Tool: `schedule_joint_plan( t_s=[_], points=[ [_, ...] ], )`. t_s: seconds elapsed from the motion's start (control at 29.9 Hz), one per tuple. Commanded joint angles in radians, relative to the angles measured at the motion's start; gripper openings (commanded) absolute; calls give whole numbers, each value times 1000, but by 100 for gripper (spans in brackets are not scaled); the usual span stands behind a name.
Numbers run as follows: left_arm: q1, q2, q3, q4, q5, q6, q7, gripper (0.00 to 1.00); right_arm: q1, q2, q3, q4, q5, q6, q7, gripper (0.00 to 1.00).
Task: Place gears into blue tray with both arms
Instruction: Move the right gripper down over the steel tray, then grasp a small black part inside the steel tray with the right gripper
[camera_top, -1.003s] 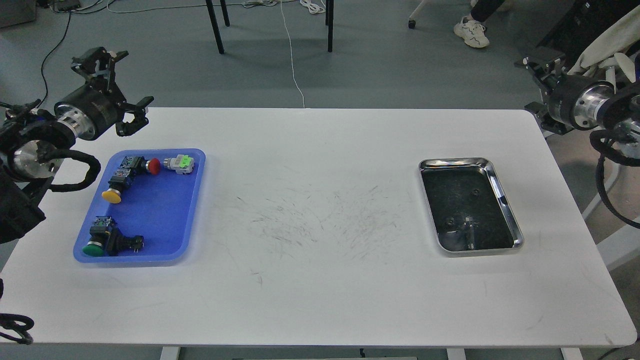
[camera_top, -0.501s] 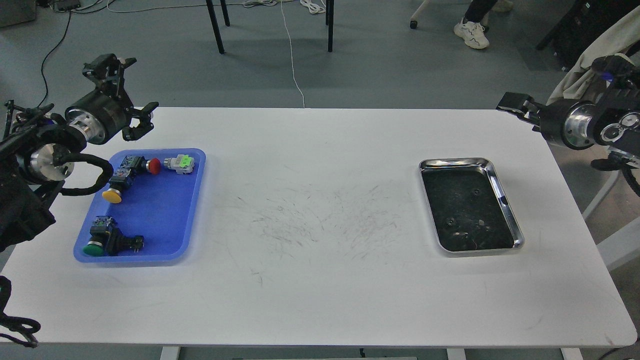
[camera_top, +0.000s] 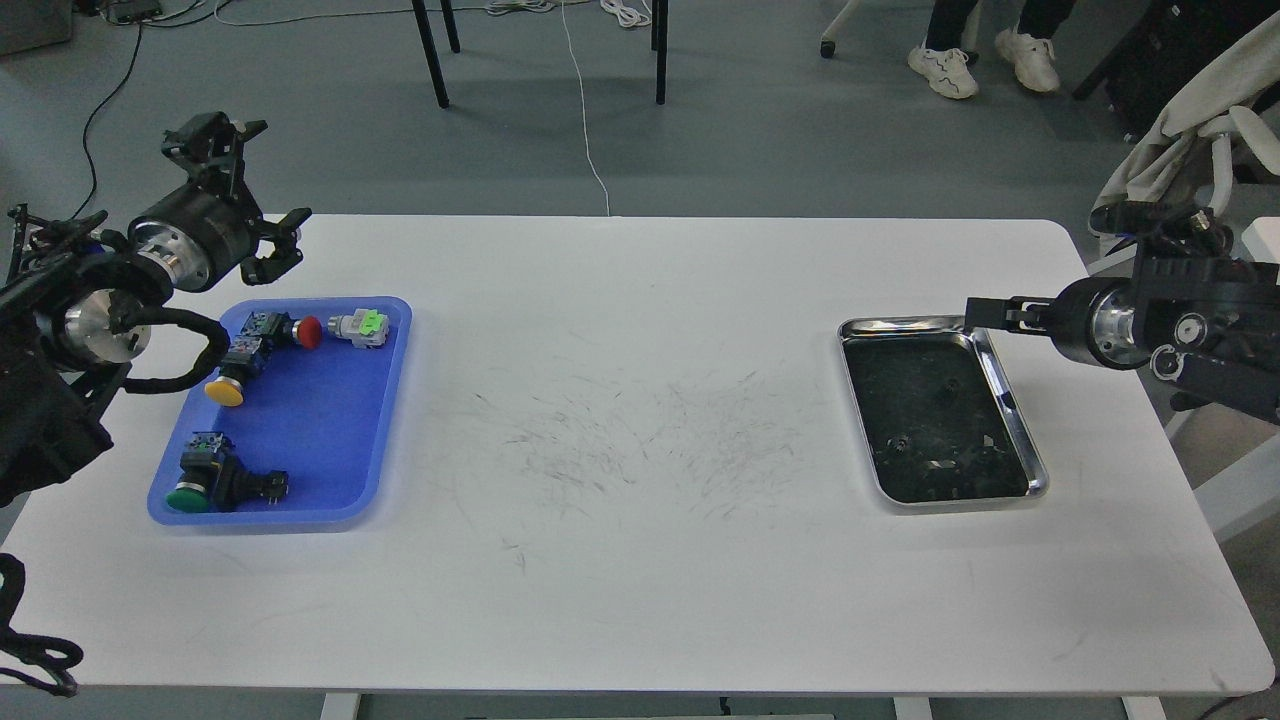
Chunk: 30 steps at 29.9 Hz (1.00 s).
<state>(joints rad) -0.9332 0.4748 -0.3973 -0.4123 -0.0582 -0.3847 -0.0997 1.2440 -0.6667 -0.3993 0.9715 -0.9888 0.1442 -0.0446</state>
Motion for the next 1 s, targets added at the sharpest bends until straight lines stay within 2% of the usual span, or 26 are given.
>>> schedule_joint_plan(
  t_s=[0.0, 0.17, 0.47, 0.9, 0.97],
  points=[
    [-1, 5, 0, 0, -2, 7, -2, 99, -15, 44, -23, -43, -25, -5, 3, 97],
    [-1, 7, -14, 1, -3, 53, -3, 99, -57, 101, -35, -111, -33, -9, 5, 96],
    [-4, 7, -15, 1, -3, 59, -3, 99, -103, 168, -35, -184, -33, -11, 9, 96],
    [-10, 10, -15, 1, -3, 63, -3, 99, -106, 216, -39, -188, -34, -9, 25, 93],
    [-12, 11, -14, 1, -3, 63, -6, 99, -106, 225, -41, -185, -34, -9, 40, 93]
  ],
)
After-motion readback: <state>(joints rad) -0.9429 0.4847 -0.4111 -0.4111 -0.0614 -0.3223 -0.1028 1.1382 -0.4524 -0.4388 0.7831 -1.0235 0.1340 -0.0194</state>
